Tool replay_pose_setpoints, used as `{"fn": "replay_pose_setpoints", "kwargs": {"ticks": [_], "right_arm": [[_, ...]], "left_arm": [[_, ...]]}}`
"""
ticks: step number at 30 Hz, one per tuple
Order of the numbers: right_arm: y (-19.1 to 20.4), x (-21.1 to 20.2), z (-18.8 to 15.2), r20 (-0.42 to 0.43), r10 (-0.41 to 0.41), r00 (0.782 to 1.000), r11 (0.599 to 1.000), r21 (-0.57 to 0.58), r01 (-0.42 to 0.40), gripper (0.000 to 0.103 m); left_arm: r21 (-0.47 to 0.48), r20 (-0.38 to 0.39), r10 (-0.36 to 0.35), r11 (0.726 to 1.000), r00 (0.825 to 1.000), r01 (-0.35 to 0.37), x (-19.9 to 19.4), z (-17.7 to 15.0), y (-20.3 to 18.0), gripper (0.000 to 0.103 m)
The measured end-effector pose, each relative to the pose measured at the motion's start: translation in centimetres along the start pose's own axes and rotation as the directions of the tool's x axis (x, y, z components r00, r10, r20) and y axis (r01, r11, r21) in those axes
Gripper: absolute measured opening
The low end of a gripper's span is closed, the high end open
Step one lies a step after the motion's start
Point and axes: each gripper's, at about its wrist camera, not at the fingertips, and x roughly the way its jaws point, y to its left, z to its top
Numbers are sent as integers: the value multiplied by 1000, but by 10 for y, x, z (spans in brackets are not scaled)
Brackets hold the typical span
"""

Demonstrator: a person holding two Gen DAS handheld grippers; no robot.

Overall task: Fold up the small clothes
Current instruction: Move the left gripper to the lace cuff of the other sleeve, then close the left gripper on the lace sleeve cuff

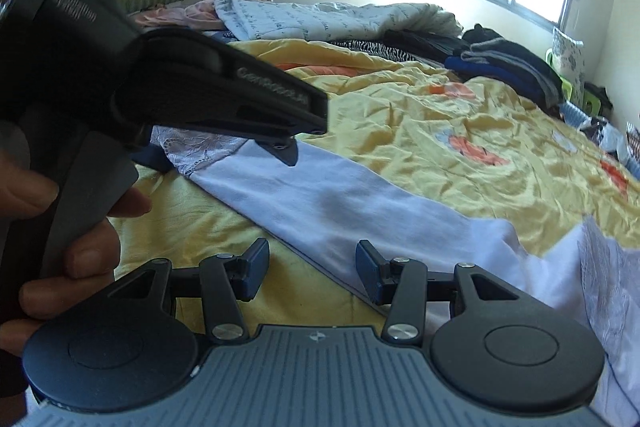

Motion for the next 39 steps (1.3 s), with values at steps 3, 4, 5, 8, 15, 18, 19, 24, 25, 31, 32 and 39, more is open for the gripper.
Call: {"fn": "replay_pose_setpoints", "kwargs": {"ticks": [3,4,5,8,15,18,19,24,25,31,32,39], "right_arm": [[10,5,1,9,-14,1000,999,-52,14,53],[12,5,1,14,-9,1000,998,-59,10,53],[14,6,2,17,-3,1000,998,-63,4,53],[17,9,4,30,-7,1000,998,-68,9,52],[11,14,9,43,2,999,1000,-5,-2,38],[9,14,9,45,11,999,1000,13,-12,23],[8,14,10,47,14,999,1000,18,-15,21],[2,13,11,53,26,998,998,57,-29,12],[2,13,11,56,26,998,998,59,-29,11],[-2,10,11,70,33,997,996,84,-39,9],[-3,10,11,71,37,997,995,94,-43,10],[-18,9,11,72,84,994,979,181,-95,9]], "left_arm": [[-11,-12,-33,999,999,33,-1,1,3,103],[-21,-15,-51,998,999,51,-1,2,6,103],[-37,-21,-71,997,997,70,-2,2,9,103],[-93,-19,-123,988,992,121,-6,2,21,103],[-145,-39,-187,973,982,179,-9,2,29,103],[-173,-38,-232,960,972,222,-9,-1,31,103],[-177,-33,-234,958,972,224,-9,-1,31,103],[-195,-18,-238,954,971,230,-6,0,28,103],[-201,-11,-236,952,972,229,-5,0,28,103],[-200,33,-192,960,981,195,-1,0,19,103],[-195,38,-185,962,982,189,0,0,16,103],[-168,58,-167,970,984,175,7,4,7,89]]}}
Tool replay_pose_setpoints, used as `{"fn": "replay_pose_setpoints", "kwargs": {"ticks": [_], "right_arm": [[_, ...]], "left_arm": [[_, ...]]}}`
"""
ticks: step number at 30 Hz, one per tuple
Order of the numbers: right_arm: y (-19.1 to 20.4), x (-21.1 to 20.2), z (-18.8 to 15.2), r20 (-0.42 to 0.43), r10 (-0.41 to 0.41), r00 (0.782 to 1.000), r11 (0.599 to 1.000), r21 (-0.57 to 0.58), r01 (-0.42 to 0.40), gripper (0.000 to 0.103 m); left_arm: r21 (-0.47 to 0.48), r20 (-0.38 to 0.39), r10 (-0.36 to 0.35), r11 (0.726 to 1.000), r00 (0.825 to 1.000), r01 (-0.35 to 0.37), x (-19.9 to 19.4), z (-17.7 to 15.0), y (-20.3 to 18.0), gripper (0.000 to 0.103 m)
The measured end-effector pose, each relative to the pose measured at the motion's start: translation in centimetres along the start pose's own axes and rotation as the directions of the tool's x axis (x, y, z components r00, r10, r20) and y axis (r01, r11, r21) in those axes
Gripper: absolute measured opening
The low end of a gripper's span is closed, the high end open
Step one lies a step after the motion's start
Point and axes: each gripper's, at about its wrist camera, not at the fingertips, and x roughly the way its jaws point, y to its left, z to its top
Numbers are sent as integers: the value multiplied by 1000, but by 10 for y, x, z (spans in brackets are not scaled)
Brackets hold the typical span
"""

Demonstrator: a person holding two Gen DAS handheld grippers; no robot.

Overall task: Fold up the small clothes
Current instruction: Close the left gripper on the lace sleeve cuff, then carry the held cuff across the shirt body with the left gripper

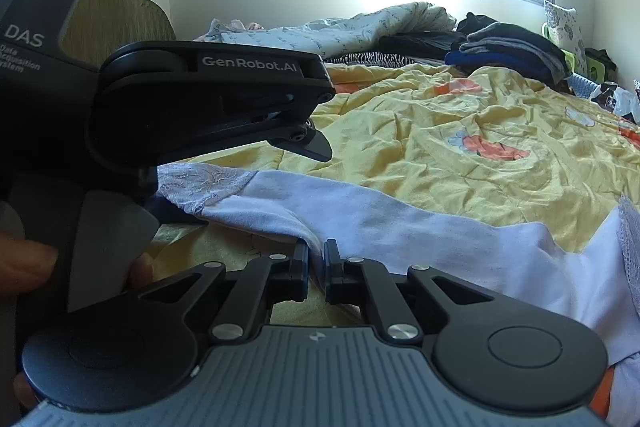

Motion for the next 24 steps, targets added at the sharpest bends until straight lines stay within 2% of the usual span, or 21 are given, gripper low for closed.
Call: {"fn": "replay_pose_setpoints", "kwargs": {"ticks": [1,3,5,6,8,9,10,12,13,16,19,21,24], "right_arm": [[0,1,-1,-1,0,1000,1000,-1,0,9],[-1,1,-2,-5,1,1000,1000,-1,-1,9],[-1,3,-2,-13,1,1000,1000,0,-1,9],[-1,4,-3,-17,2,1000,1000,-3,-2,9],[0,5,-4,-23,0,1000,1000,-10,0,11],[1,5,-4,-26,-2,1000,1000,-11,2,23],[1,5,-3,-36,-2,999,1000,-13,1,23],[1,4,-2,-48,3,999,1000,-20,-4,36],[0,0,-1,-51,13,999,1000,-21,-14,39],[-12,-14,3,-38,39,999,999,15,-38,40],[-38,-29,7,-1,54,999,991,121,-53,40],[-55,-32,7,5,0,1000,987,158,0,40],[-71,-26,3,-45,-120,992,981,149,125,43]], "left_arm": [[11,3,4,1000,1000,-4,1,0,-1,74],[33,1,14,999,1000,-14,4,1,-3,57],[38,1,19,999,1000,-19,5,1,-2,46],[41,4,19,999,1000,-19,5,0,-1,38],[57,12,32,998,999,-33,5,0,-1,31],[69,17,35,997,999,-37,5,-1,-2,25],[83,26,40,996,999,-42,5,-2,-3,20],[120,44,59,991,997,-63,4,-3,-7,16],[139,55,66,988,996,-73,3,-4,-9,15],[182,80,82,979,993,-96,1,-6,-16,13],[226,107,87,968,990,-110,-3,-8,-23,13],[251,118,88,961,989,-116,-5,-10,-29,13],[287,125,84,951,989,-117,-8,-13,-40,13]]}}
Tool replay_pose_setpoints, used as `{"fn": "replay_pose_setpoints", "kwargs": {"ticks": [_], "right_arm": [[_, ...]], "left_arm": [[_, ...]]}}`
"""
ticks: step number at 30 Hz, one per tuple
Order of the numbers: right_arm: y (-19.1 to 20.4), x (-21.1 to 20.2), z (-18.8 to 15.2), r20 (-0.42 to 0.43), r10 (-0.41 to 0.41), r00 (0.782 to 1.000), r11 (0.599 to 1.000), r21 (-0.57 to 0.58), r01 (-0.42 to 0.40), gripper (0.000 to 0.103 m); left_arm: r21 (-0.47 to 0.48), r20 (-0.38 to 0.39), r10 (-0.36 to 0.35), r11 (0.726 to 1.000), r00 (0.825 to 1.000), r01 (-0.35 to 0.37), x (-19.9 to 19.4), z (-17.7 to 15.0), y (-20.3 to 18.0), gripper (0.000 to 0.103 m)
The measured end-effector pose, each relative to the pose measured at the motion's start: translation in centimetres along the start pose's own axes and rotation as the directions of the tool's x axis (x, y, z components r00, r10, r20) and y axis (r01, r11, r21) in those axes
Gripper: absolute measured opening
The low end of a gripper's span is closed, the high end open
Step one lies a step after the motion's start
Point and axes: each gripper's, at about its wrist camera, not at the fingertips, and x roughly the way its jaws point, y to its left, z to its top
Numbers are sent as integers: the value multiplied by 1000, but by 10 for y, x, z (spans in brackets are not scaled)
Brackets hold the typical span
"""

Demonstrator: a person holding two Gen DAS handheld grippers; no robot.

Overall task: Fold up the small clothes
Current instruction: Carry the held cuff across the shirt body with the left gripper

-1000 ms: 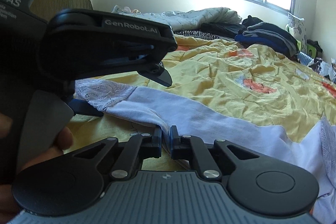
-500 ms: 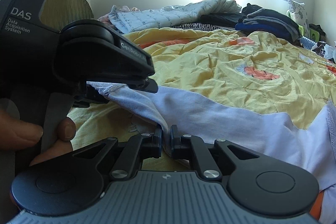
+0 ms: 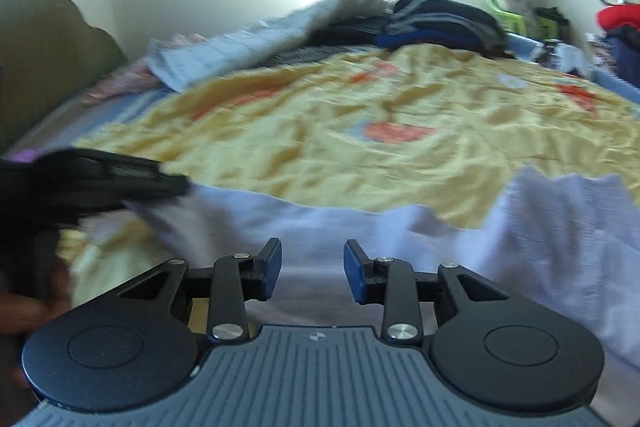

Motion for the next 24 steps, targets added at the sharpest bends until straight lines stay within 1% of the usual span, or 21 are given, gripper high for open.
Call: {"fn": "replay_pose_setpoints", "kwargs": {"ticks": [1,3,7,12,24], "right_arm": [[-5,3,-1,-12,-22,1000,1000,0,22,43],[-12,4,-4,-12,-23,1000,1000,21,23,42],[-15,-3,-2,23,-32,999,999,10,32,42],[-25,-15,3,63,-52,997,998,23,50,42],[-54,-41,5,105,-90,990,994,69,83,42]], "left_arm": [[13,4,1,1000,1000,-1,-1,0,-3,13],[39,17,-1,999,1000,1,-5,0,-11,13],[77,39,-3,997,999,0,-11,1,-25,13],[100,39,-11,995,999,7,-13,1,-40,13],[158,33,-53,986,998,47,-19,-2,-84,13]]}}
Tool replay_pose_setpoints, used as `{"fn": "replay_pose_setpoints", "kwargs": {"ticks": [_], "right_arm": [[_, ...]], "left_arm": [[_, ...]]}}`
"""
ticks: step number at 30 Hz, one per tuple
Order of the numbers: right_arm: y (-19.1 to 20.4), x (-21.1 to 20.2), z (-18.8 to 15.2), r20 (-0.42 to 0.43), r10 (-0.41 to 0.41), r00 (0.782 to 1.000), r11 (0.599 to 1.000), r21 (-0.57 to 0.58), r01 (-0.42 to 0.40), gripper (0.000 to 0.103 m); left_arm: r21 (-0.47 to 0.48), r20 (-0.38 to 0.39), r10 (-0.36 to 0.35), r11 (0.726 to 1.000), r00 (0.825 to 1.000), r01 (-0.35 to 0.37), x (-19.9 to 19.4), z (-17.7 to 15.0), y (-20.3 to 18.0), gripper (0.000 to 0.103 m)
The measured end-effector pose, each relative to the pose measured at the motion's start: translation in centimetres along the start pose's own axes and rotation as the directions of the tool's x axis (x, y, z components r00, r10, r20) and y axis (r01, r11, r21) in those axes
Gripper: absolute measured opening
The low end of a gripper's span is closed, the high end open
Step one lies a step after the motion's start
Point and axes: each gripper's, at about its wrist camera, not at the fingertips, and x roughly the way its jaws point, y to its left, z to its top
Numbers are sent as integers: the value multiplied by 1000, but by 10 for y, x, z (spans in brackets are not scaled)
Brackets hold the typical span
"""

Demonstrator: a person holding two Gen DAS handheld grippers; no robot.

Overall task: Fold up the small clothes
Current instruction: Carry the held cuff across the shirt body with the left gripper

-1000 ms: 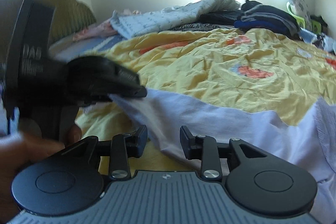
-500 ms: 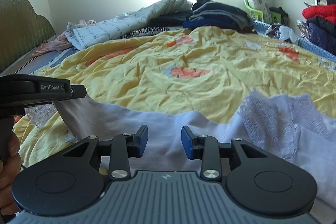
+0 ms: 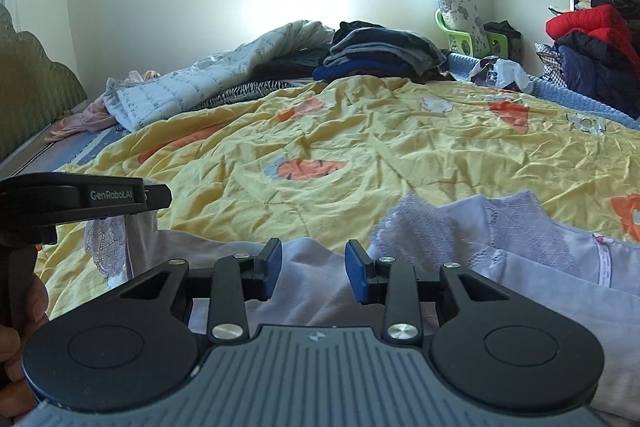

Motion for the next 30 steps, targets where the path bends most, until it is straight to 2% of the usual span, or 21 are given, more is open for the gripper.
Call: {"fn": "replay_pose_setpoints", "kwargs": {"ticks": [6,15,23,27,30], "right_arm": [[-20,-14,-2,16,-30,999,999,26,30,42],[-68,-37,-5,50,-109,993,987,121,102,42],[-106,-57,-16,60,-174,983,969,188,160,42],[-120,-63,-22,55,-198,979,960,213,182,42],[-127,-66,-25,55,-206,977,955,230,188,42]], "left_arm": [[29,5,-28,999,1000,28,-1,5,-25,13],[104,22,-98,990,995,95,3,20,-87,13],[174,2,-183,968,983,179,-3,8,-143,13],[192,-18,-206,960,978,206,-4,1,-161,13],[204,-28,-212,955,977,213,-4,-4,-168,9]]}}
